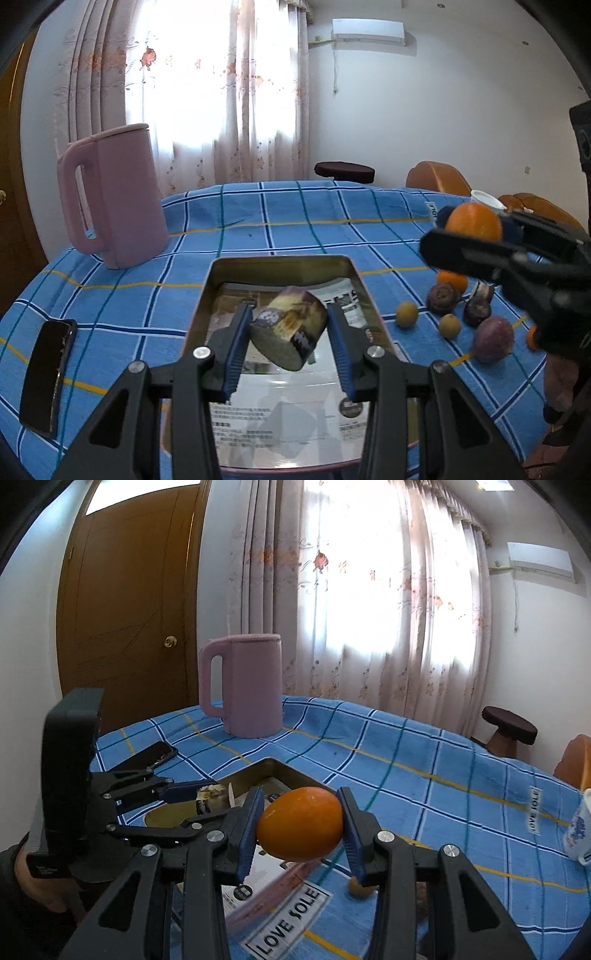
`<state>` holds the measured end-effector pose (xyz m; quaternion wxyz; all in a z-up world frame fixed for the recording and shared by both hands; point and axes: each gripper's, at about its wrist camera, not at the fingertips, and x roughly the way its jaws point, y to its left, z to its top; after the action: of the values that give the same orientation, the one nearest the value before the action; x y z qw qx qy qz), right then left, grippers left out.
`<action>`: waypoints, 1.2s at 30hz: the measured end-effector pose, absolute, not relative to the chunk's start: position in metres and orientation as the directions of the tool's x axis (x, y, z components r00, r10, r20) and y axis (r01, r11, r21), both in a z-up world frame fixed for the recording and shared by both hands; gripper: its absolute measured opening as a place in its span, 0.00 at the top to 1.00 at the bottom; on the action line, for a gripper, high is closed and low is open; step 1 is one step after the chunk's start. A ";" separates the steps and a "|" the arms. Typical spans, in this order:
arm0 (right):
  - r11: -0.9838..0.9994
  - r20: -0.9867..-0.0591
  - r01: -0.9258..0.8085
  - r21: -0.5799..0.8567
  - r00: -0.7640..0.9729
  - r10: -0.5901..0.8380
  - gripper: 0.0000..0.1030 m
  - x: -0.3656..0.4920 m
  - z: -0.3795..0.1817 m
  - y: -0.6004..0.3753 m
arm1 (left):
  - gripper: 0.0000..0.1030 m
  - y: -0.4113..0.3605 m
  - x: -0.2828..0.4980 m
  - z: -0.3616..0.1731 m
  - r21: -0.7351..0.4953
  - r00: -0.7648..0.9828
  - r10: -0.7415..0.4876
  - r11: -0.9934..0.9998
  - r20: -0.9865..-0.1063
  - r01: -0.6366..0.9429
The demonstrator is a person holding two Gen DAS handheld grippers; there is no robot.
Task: Organize fruits
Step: 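Carry the can and the orange over the open tin box with both tools, then open the left tool to drop the can while the right tool drops the orange into the box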
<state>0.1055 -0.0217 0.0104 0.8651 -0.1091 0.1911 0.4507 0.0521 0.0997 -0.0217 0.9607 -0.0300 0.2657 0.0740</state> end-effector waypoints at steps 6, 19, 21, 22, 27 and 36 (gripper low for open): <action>0.560 -0.465 -0.828 -0.005 0.498 0.732 0.59 0.112 -0.005 -0.001 | 0.58 0.109 0.057 -0.025 -0.009 0.835 0.144 0.984 -0.531 -0.176; 0.549 -0.526 -0.836 -0.001 0.467 0.711 0.59 0.118 -0.029 0.028 | 0.58 0.129 0.063 -0.034 -0.014 0.809 0.156 0.980 -0.567 -0.198; 0.549 -0.538 -0.836 0.003 0.461 0.706 0.59 0.119 -0.033 0.031 | 0.58 0.132 0.064 -0.036 -0.017 0.805 0.155 0.979 -0.573 -0.201; 0.549 -0.542 -0.836 0.004 0.459 0.704 0.59 0.120 -0.034 0.032 | 0.58 0.133 0.064 -0.036 -0.017 0.804 0.157 0.979 -0.574 -0.203; 0.547 -0.568 -0.837 0.013 0.444 0.693 0.59 0.124 -0.044 0.038 | 0.58 0.136 0.065 -0.038 -0.011 0.793 0.162 0.978 -0.587 -0.208; 0.561 -0.583 -0.828 -0.002 0.457 0.672 0.46 0.119 -0.041 0.033 | 0.48 0.139 0.052 -0.033 -0.021 0.808 0.189 0.970 -0.558 -0.241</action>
<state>0.1191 0.0329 -0.0413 0.8413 -0.1444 0.2699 0.4457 0.0518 0.1389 -0.0334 0.9497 -0.0455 0.2885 0.1133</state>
